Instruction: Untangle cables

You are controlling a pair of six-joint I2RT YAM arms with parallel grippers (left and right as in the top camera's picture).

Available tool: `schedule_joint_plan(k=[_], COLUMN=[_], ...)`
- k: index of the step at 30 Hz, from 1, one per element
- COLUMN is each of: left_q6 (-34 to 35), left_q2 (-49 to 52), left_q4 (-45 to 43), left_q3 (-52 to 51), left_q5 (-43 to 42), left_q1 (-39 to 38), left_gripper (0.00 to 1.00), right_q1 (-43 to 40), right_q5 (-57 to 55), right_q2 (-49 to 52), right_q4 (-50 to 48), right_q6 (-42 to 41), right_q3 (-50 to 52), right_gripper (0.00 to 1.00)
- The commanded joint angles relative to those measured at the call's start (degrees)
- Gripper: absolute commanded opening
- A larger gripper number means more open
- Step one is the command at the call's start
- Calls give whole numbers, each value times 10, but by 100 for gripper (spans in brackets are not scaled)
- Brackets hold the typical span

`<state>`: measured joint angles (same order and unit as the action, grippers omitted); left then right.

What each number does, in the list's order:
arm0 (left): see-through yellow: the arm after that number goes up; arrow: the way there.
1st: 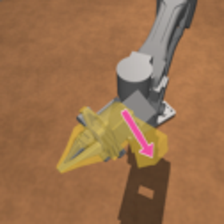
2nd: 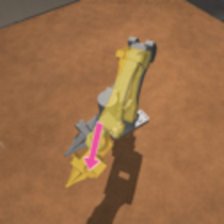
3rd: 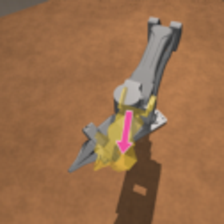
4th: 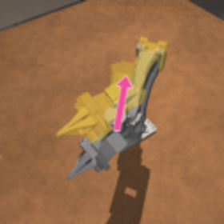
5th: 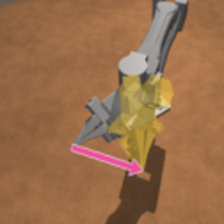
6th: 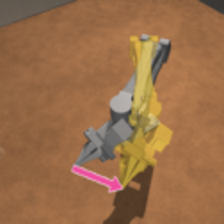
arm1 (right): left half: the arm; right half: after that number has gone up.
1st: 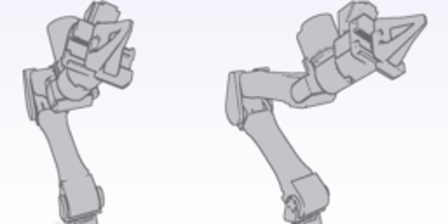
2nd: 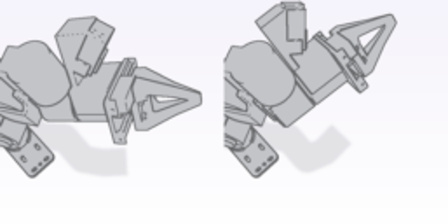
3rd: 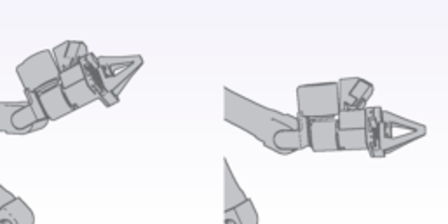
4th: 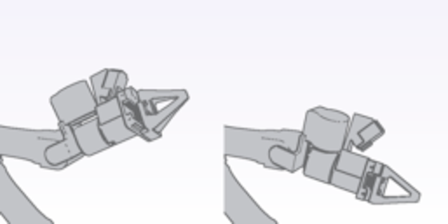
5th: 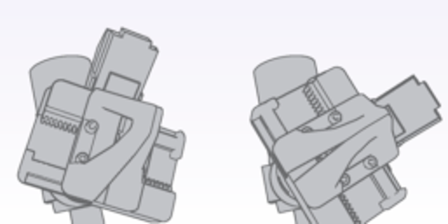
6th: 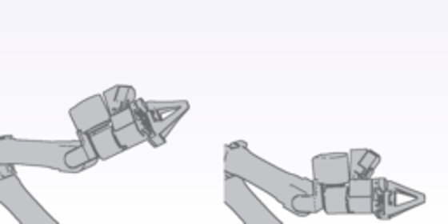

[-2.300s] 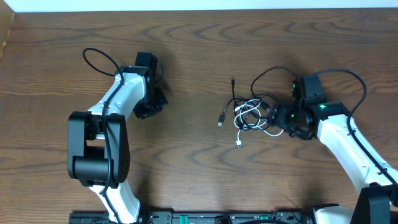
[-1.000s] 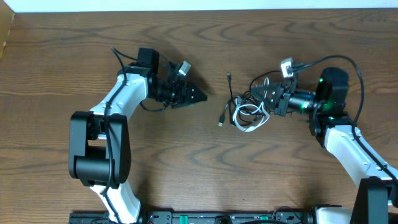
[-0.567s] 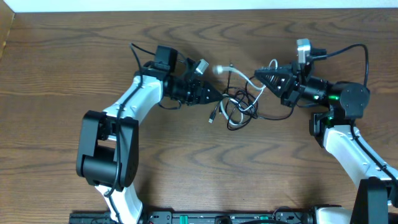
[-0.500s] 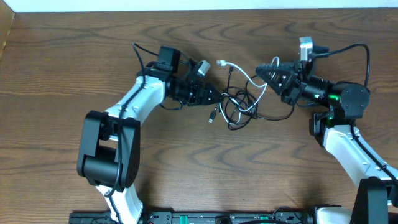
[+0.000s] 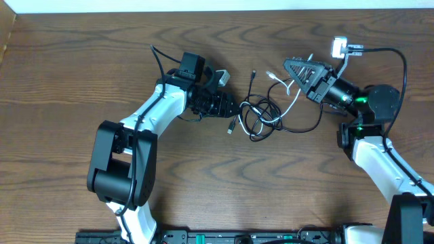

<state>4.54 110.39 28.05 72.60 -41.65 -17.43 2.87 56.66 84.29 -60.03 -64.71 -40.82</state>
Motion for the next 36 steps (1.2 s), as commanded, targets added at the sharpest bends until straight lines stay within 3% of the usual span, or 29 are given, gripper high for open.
schedule_joint_plan(k=[1,11,36], left_q6=[3,3,3], left_q2=[-1,-1,-1], left_q4=[1,1,1], left_q3=[-1,-1,-1], left_q5=[12,40,40], left_q1=[-1,-1,-1], left_gripper=[67,68,77], right_q1=[3,3,3], right_q5=[-6,3,-8], right_q2=[-3,-3,-3], right_q4=[46,203,214], right_q6=[38,138,138], right_q3=[-2,-2,-2], right_gripper=[1,1,2])
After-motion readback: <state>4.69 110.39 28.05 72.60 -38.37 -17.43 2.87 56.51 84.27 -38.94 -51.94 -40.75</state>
